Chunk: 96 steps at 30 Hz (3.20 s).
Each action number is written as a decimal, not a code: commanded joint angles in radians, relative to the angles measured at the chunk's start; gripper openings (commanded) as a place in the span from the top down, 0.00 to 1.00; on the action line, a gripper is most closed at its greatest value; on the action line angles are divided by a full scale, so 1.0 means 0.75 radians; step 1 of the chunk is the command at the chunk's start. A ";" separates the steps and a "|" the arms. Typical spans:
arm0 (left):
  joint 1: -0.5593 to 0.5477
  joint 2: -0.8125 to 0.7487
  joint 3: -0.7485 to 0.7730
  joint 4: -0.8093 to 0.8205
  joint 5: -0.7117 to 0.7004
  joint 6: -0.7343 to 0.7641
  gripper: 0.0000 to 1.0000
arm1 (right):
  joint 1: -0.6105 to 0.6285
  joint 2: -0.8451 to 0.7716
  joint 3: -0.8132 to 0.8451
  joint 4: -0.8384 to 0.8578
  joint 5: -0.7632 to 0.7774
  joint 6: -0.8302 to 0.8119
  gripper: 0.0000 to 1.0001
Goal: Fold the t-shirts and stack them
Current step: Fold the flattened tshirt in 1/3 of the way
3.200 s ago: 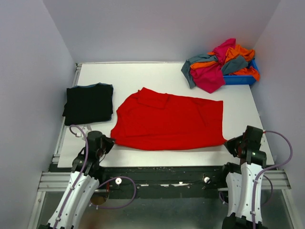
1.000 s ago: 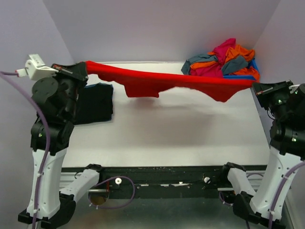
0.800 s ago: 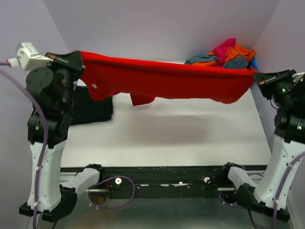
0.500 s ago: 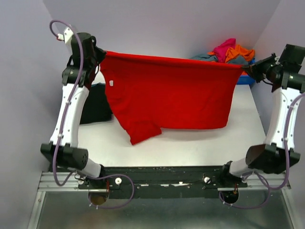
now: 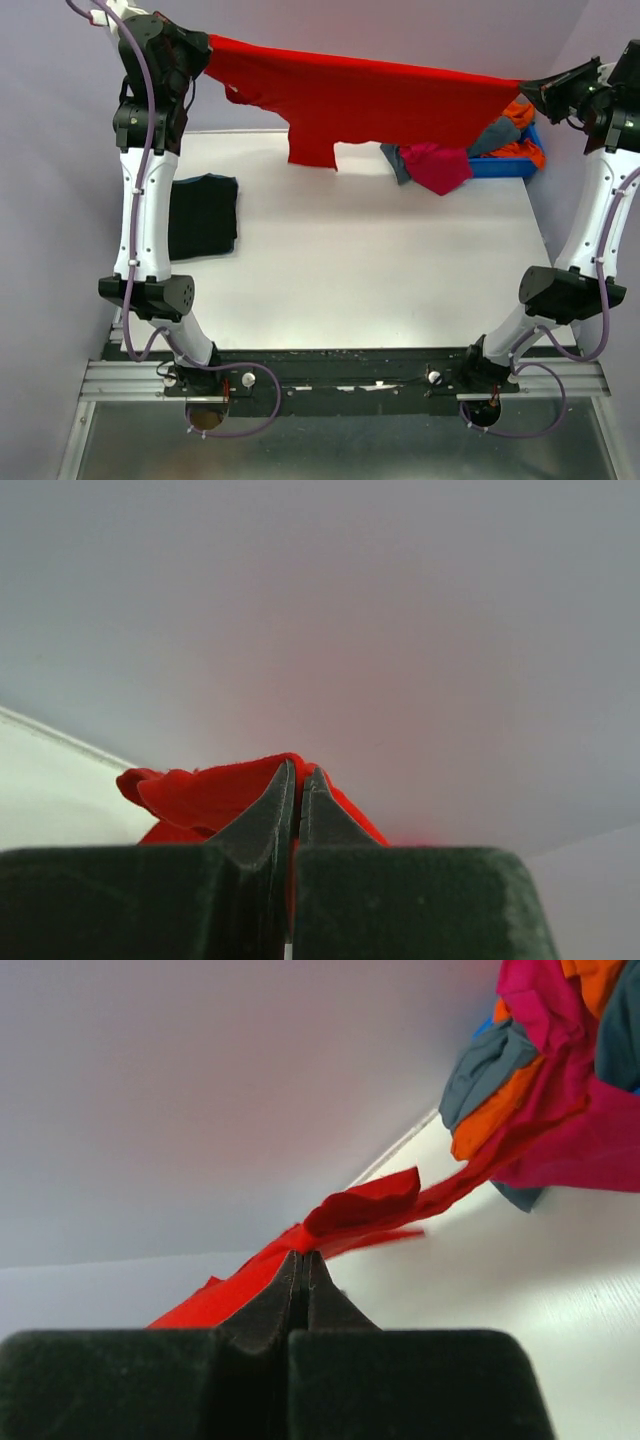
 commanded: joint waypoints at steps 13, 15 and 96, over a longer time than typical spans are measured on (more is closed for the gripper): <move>0.093 -0.698 -1.366 0.365 0.053 -0.031 1.00 | -0.071 -0.411 -1.229 0.335 -0.055 -0.121 0.99; 0.093 -0.816 -1.621 0.391 0.109 -0.054 1.00 | -0.073 -0.472 -1.368 0.337 -0.049 -0.146 0.99; -0.105 -0.216 -1.906 0.469 -0.010 0.314 0.45 | 1.309 0.399 -1.079 0.887 0.155 -0.502 0.67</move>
